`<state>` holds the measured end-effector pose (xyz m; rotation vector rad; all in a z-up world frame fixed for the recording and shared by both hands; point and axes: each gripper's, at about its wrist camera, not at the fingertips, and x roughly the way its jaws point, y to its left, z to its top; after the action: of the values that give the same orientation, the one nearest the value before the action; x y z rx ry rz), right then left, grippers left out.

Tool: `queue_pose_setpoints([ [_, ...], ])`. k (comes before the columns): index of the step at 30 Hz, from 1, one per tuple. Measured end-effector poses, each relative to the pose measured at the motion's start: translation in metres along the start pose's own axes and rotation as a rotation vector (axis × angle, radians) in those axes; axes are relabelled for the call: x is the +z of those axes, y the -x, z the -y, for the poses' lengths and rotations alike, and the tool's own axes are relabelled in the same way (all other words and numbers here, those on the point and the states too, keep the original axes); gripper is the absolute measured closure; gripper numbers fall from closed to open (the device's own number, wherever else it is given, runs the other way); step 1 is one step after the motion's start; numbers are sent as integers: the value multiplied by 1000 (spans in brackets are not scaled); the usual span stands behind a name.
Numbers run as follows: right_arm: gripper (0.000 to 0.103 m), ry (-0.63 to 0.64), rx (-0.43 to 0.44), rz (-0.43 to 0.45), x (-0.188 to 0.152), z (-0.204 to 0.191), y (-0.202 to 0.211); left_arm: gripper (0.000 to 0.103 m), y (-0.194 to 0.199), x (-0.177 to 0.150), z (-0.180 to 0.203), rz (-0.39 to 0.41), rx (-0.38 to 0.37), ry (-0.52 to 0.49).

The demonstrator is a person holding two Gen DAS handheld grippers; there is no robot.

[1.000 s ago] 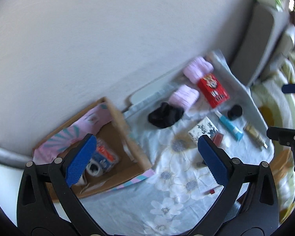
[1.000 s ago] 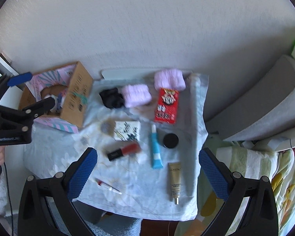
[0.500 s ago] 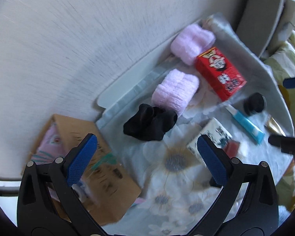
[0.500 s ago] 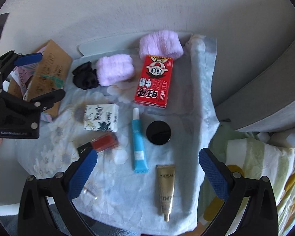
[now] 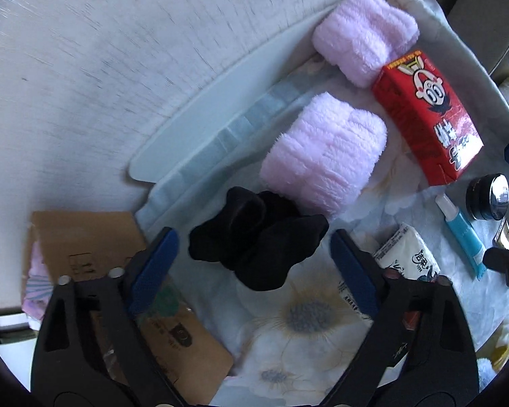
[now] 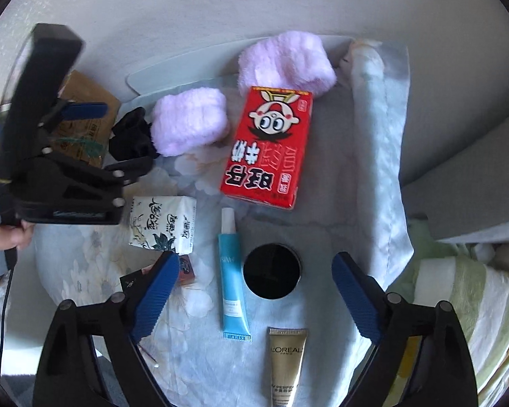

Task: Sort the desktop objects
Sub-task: 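Move both grippers back over the table items, then grasp the black sock with left gripper while right grasps black jar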

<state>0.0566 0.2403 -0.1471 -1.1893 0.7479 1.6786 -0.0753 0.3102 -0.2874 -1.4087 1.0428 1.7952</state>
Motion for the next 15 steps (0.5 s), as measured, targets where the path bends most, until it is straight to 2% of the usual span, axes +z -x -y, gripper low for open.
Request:
queue_pose_setpoints([
  [1,20,3,3,1,0,0,1,24,-3,-1,0,-13,-4,3],
  [2,33,0,13,-5,0,0,0,25,-6,-1,1,-21,-4,5],
  [3,38,-22,30,-18,0,1,-2,27,-8,-2,1,-26,-5,8],
  [5,40,-25,48,-37,-2,1,-6,28,-9,-4,-2,-17,-22,27],
  [8,44,-19,18,-48,-4,1,-10,34,-11,-6,-7,-19,-62,61],
  [11,54,-33,21,-56,-7,6,-11,47,-12,-8,-13,-15,-110,103],
  [13,63,-42,14,-71,-10,11,-12,61,-11,-10,-14,-9,-118,120],
  [15,65,-44,13,-62,-12,12,-9,72,-11,-12,-14,-5,-129,131],
])
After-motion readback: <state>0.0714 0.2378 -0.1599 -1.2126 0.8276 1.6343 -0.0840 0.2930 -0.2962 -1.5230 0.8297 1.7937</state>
